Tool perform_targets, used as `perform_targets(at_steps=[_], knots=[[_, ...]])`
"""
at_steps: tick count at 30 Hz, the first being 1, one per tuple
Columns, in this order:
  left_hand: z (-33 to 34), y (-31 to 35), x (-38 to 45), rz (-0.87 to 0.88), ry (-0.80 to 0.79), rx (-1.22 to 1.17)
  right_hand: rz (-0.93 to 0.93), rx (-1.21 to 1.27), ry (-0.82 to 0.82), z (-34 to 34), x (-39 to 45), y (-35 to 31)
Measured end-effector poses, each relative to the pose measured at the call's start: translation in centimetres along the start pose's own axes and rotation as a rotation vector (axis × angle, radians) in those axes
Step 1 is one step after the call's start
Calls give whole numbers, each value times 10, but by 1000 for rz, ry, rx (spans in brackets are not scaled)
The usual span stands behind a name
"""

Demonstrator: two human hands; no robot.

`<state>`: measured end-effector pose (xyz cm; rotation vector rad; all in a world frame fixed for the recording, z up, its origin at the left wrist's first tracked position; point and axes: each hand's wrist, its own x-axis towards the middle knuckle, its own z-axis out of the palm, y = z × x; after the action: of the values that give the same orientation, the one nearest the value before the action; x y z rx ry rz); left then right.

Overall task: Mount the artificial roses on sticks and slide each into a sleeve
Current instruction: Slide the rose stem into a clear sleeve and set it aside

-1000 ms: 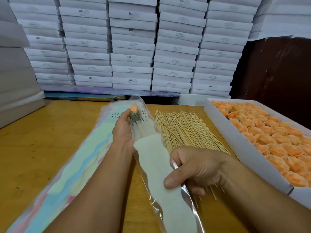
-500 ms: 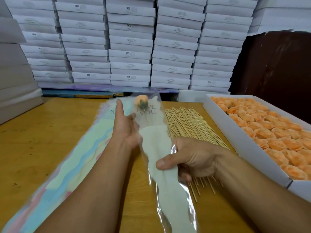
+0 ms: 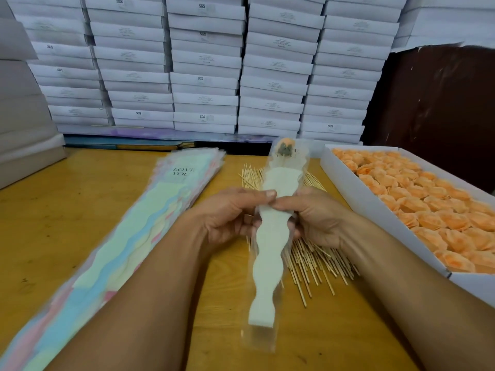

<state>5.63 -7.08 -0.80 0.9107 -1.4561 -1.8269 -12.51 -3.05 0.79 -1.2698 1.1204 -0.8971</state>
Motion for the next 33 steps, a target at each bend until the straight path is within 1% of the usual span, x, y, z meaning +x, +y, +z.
perform_targets(at_steps=[1, 3, 7, 10, 13, 15, 17, 23, 31, 33], knots=[[0, 1, -3, -31, -48, 1, -5, -12, 31, -1, 1, 0], [2, 2, -5, -76, -92, -5, -7, -28, 77, -3, 2, 0], [10, 6, -7, -100, -85, -41, -13, -83, 113, -5, 3, 1], [16, 10, -10, -85, -5, -39, -27, -132, 174, -8, 4, 1], [21, 18, -10, -52, 114, -26, -27, -94, 279, -10, 9, 0], [24, 25, -10, -25, 176, 36, -5, -38, 346, -11, 12, 0], [27, 32, -11, -8, 236, 123, 3, 5, 379, -11, 13, 1], [14, 48, -23, 16, 375, 304, -21, -25, 383, -14, 14, 3], [-35, 52, -44, -49, 427, 431, -14, -123, 343, -12, 12, 2], [-50, 54, -51, -74, 433, 419, -18, -132, 332, -12, 12, 2]])
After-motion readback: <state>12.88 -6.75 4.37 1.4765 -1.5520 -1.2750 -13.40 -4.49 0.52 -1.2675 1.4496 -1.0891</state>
